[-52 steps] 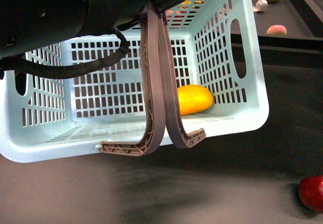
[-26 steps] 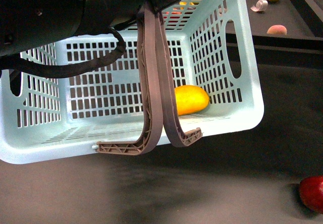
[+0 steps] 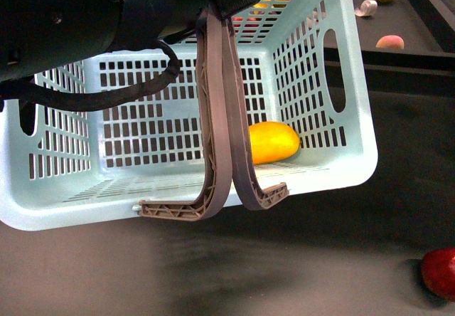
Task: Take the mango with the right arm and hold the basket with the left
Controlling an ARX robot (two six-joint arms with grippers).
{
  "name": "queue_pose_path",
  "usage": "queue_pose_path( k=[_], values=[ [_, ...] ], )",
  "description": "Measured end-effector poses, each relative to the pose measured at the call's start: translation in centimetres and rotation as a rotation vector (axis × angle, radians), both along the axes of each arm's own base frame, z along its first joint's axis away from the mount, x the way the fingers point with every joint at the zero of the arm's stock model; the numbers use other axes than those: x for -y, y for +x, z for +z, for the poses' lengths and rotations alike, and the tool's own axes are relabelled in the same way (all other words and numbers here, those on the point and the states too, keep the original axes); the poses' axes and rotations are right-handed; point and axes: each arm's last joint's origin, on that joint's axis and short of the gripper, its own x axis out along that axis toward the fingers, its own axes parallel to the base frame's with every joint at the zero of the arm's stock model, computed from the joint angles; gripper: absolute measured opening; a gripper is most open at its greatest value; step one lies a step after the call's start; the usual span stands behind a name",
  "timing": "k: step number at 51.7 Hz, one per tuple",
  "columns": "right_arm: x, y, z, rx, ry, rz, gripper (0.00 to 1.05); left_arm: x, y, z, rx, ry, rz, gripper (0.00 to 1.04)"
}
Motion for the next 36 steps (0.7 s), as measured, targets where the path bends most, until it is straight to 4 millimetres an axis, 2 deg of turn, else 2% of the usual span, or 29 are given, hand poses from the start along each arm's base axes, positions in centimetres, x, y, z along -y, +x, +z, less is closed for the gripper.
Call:
queue_pose_path(
  k=[8, 36],
  values=[
    [0.0, -0.6, -0.9, -0.005, 0.0, 0.002, 0.02, 0.0, 0.0, 0.0, 0.001, 0.001, 0.004, 0.07],
    [0.0, -2.3, -0.4, 0.02, -0.001, 0.006, 0.02, 0.0, 0.0, 0.0, 0.0, 0.002, 0.003, 0.07]
  ],
)
